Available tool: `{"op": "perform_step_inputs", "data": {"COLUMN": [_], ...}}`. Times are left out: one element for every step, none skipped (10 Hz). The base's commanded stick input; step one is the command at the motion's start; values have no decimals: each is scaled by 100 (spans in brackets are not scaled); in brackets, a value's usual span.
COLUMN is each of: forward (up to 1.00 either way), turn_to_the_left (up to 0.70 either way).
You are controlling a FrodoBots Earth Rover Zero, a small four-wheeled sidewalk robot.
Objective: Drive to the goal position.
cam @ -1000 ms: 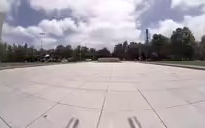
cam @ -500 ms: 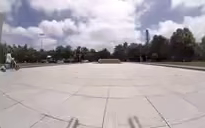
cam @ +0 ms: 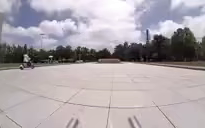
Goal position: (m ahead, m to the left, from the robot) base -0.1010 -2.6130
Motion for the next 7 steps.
{"op": "perform_step_inputs", "data": {"forward": [70, 70, 70, 70, 70, 70, 70], "turn_to_the_left": [0, 0, 0, 0, 0, 0, 0]}}
